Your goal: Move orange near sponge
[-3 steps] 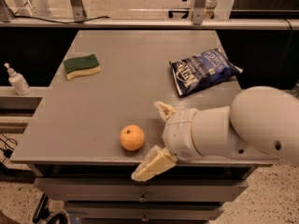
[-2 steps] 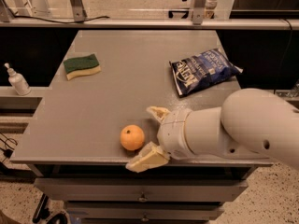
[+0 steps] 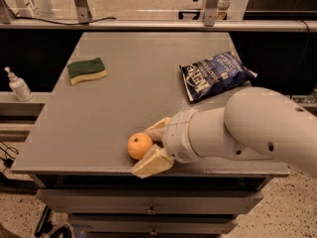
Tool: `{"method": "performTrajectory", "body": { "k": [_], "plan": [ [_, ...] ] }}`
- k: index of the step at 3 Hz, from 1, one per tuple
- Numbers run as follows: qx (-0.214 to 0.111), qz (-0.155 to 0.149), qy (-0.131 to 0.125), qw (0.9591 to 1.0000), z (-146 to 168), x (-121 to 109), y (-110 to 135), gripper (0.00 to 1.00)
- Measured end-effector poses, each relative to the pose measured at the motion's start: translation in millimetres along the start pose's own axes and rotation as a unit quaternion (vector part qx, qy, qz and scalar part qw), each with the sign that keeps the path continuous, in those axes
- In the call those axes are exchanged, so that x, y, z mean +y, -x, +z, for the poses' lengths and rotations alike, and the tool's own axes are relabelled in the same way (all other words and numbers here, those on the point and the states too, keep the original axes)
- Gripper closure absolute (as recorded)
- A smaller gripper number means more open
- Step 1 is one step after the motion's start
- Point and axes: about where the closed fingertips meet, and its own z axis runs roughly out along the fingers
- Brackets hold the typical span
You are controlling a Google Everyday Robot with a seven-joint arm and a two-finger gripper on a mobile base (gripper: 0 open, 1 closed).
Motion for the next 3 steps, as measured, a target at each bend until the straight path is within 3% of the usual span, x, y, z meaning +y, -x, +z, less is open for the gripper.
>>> {"method": "performTrajectory", "body": {
  "k": [1, 3],
  "plan": [
    [0.001, 0.002, 0.000, 1.0000, 0.4, 0.1, 0.4, 0.64],
    [0.002, -0.001, -0.004, 1.0000, -3.6, 0.3, 0.9, 0.18]
  ]
}}
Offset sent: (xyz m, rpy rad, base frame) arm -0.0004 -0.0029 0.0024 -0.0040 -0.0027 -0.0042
